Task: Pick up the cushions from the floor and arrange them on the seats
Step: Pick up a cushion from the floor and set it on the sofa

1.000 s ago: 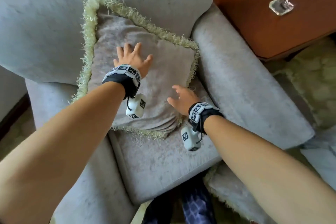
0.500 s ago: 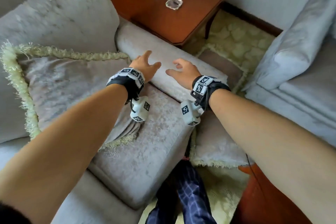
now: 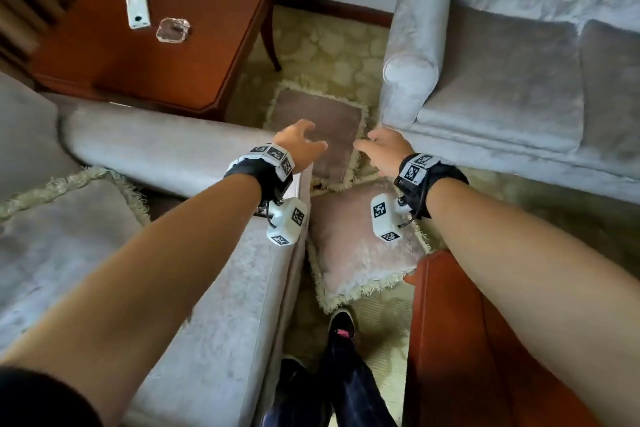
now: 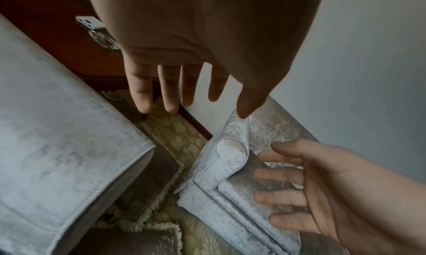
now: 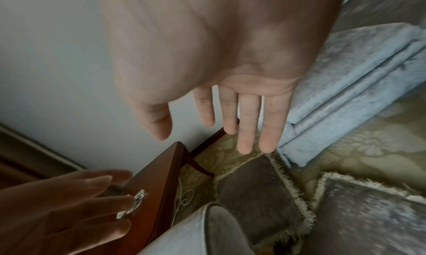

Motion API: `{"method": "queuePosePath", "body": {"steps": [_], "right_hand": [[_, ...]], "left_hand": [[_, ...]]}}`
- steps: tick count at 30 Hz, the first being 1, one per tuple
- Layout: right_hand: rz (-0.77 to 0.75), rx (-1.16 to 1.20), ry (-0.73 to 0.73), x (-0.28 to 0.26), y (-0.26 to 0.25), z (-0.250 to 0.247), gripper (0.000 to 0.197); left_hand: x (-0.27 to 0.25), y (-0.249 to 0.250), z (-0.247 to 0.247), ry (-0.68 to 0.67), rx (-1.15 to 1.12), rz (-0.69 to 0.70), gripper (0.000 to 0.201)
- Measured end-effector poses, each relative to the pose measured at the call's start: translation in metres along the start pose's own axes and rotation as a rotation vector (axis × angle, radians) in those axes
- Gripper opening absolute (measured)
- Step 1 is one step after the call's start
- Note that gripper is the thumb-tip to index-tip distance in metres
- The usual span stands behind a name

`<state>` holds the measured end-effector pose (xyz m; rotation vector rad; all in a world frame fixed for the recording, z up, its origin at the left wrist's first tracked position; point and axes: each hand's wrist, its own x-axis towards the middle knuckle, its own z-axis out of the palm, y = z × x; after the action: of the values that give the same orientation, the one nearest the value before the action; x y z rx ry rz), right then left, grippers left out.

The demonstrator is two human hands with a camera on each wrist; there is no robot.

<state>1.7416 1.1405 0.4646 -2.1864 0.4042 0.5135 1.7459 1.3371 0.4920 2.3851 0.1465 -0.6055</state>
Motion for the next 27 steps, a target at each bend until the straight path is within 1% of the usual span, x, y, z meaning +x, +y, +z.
{"method": "queuePosePath", "body": {"steps": [4,6,8,10,12,16,18,19,21,22,24,27], "right_hand": [[0.07,0.024,0.032,0.015,0.028,-0.032,0.04],[0.086,0.013,0.044,0.023,0.042,-0.045,0.039],[0.108,0.018,0.048,0.03,0.054,-0.051,0.032],[0.132,-0.001,0.05,0.037,0.064,-0.052,0.027],[0.144,-0.007,0.043,0.046,0.076,-0.053,0.03],[0.225,0.006,0.015,0.06,0.096,-0.047,0.033],[0.259,0.037,-0.002,0.066,0.105,-0.041,0.026],[0.274,0.067,-0.015,0.069,0.111,-0.037,0.029],[0.318,0.099,-0.031,0.076,0.121,-0.026,0.049],[0.335,0.102,-0.036,0.081,0.125,-0.019,0.05],[0.354,0.105,-0.045,0.092,0.135,-0.005,0.042],[0.357,0.095,-0.072,0.111,0.158,0.023,0.037]], "left_hand": [[0.024,0.022,0.025,-0.062,0.026,-0.014,0.056],[0.035,0.029,0.036,-0.114,0.026,-0.028,0.052],[0.045,0.032,0.049,-0.139,0.021,-0.04,0.049],[0.053,0.03,0.061,-0.154,0.035,-0.042,0.05],[0.064,0.027,0.075,-0.172,0.042,-0.054,0.049],[0.084,0.009,0.099,-0.197,0.074,-0.101,0.045],[0.095,0.001,0.109,-0.225,0.074,-0.119,0.046],[0.101,-0.004,0.114,-0.24,0.072,-0.124,0.047],[0.114,-0.012,0.126,-0.264,0.05,-0.135,0.049],[0.121,-0.016,0.133,-0.266,0.039,-0.139,0.049],[0.133,-0.026,0.149,-0.258,0.015,-0.157,0.047],[0.153,-0.05,0.181,-0.268,-0.043,-0.235,0.043]]}}
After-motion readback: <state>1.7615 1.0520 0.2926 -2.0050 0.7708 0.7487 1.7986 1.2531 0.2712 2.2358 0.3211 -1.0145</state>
